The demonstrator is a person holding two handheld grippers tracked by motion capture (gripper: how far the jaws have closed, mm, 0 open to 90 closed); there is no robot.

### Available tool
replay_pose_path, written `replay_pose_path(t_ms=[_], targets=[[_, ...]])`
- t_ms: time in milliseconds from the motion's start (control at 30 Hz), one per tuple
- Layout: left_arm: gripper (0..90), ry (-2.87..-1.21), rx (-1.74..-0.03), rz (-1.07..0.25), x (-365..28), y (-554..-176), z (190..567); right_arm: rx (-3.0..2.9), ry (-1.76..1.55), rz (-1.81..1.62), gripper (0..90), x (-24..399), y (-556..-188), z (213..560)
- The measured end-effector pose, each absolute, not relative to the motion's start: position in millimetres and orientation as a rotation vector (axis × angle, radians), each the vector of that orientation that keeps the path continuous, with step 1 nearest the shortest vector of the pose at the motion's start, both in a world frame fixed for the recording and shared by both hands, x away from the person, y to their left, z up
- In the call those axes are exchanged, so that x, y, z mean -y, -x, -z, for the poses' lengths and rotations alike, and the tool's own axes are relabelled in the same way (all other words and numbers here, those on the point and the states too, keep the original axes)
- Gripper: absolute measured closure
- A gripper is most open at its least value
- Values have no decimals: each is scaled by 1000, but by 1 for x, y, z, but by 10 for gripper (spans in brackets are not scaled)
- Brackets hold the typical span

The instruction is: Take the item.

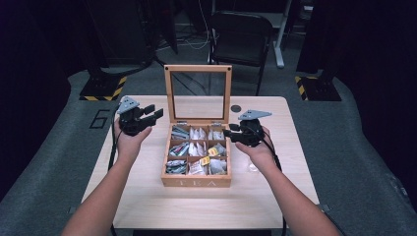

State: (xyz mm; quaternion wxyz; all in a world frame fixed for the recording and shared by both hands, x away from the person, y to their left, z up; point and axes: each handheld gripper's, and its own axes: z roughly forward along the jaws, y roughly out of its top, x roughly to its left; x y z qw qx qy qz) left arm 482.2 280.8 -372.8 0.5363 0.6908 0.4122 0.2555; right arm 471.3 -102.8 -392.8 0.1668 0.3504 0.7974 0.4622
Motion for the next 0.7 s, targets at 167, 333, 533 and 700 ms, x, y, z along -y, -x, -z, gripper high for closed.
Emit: replay_pose_path(t_ms=[167,333,533,700], targets=[[552,-1649,-981,-610,-281,-482,373,-2276,-987,-1334,607,102,-464,394],[552,-1648,-981,-613,-281,-482,372,-2297,-953,-1325,612,99,-456,399],[552,-1648,-981,-615,-281,-481,372,-2303,-935,-1340,614,97,-448,405],[552,-1650,-984,-612,-282,-481,372,-2306,-939,-1341,620,97,-443,411]])
